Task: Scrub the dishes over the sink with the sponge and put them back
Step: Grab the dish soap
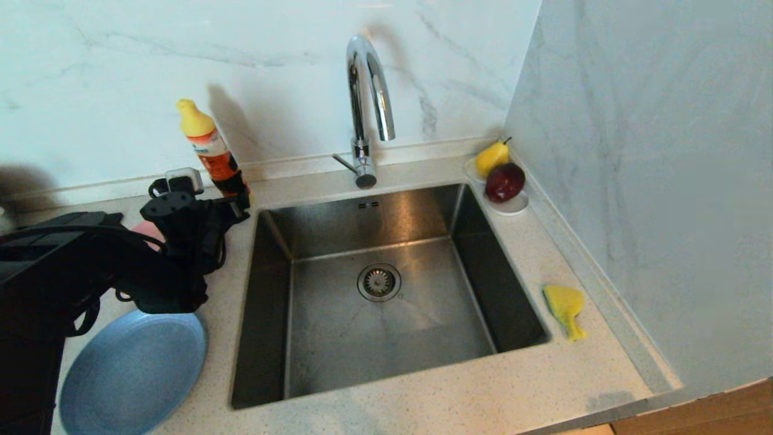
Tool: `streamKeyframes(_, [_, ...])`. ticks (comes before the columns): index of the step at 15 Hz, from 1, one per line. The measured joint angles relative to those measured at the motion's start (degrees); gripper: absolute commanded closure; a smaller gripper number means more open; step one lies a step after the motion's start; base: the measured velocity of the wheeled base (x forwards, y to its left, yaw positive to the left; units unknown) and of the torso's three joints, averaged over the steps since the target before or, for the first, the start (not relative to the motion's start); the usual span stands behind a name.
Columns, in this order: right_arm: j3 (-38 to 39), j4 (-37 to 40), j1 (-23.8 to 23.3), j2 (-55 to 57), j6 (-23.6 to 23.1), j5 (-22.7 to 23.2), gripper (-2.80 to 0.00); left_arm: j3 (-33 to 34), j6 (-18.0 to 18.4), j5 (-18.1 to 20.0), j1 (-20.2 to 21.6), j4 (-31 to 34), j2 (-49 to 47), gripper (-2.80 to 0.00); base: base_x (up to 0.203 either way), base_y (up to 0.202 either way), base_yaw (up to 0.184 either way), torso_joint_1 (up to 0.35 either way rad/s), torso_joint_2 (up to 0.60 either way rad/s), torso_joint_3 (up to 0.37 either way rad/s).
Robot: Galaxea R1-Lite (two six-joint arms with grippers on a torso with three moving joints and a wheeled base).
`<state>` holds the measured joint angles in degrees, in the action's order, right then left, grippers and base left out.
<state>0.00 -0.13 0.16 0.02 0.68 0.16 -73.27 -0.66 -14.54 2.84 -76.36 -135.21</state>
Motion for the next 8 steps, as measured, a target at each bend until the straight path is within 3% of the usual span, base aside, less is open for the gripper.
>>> streamKeyframes(8, [0.0,0.0,0.0,0.0,0.02,-0.02,0.0,-8.56,0.07,-1.11,0.05,5.63,-2.19,-2.8,0.0,0.0,0.0,0.0,0.0,0.0])
